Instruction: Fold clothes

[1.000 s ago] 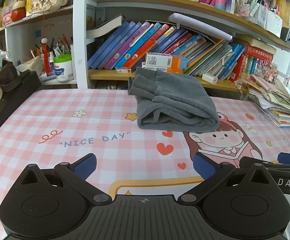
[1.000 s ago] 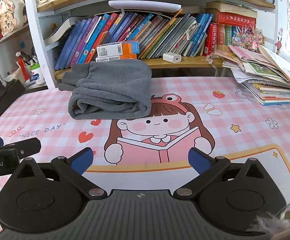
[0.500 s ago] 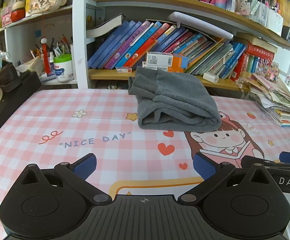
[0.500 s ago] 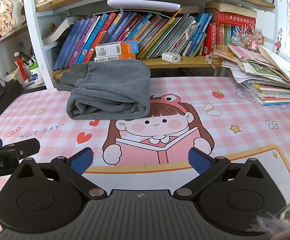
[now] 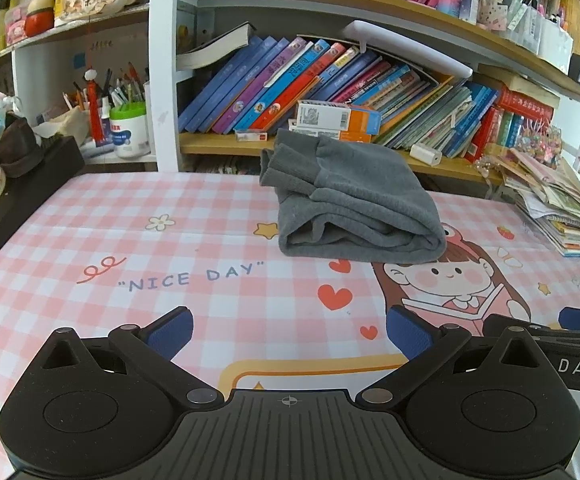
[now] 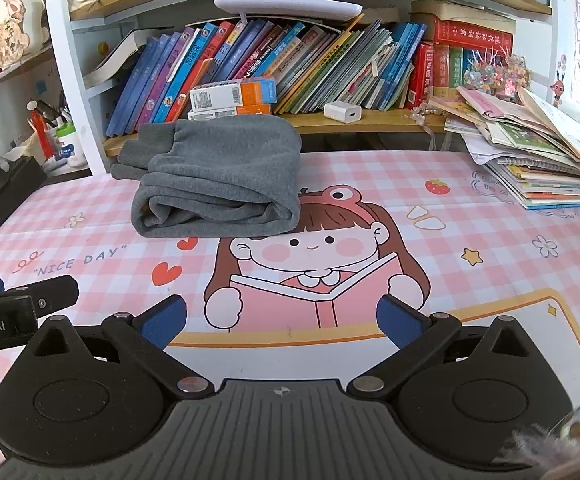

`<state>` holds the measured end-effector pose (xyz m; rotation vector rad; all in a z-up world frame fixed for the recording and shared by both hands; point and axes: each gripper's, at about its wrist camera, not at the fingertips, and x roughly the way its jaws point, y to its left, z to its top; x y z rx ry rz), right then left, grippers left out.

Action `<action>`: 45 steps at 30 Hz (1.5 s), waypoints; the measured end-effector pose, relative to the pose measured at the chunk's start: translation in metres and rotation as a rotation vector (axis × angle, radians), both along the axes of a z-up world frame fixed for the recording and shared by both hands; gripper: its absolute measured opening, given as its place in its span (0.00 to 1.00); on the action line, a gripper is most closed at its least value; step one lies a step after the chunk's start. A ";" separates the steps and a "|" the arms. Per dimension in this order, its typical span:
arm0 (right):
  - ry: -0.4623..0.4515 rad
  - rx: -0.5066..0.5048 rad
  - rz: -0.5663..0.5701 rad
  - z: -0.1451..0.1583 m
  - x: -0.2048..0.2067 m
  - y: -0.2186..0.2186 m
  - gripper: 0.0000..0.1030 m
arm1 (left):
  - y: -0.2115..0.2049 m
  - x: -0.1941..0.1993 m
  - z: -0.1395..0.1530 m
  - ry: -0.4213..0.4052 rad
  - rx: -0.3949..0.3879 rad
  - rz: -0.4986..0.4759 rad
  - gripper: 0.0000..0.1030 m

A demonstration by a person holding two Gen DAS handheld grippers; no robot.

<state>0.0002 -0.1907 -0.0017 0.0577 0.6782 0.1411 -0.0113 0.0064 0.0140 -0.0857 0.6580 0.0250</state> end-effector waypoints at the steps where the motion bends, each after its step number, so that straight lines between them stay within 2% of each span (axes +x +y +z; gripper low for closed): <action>1: 0.001 0.000 0.000 0.000 0.000 0.000 0.99 | 0.000 0.000 0.000 0.001 -0.002 0.000 1.00; 23: 0.021 -0.003 -0.001 -0.006 0.010 0.002 0.99 | 0.004 0.007 -0.005 -0.004 -0.027 0.010 1.00; 39: 0.058 -0.006 0.012 -0.015 0.020 0.003 0.99 | 0.001 0.017 -0.014 0.050 0.008 0.019 1.00; 45: 0.062 -0.004 0.016 -0.016 0.021 0.003 0.99 | -0.006 0.010 -0.009 -0.012 0.049 0.013 1.00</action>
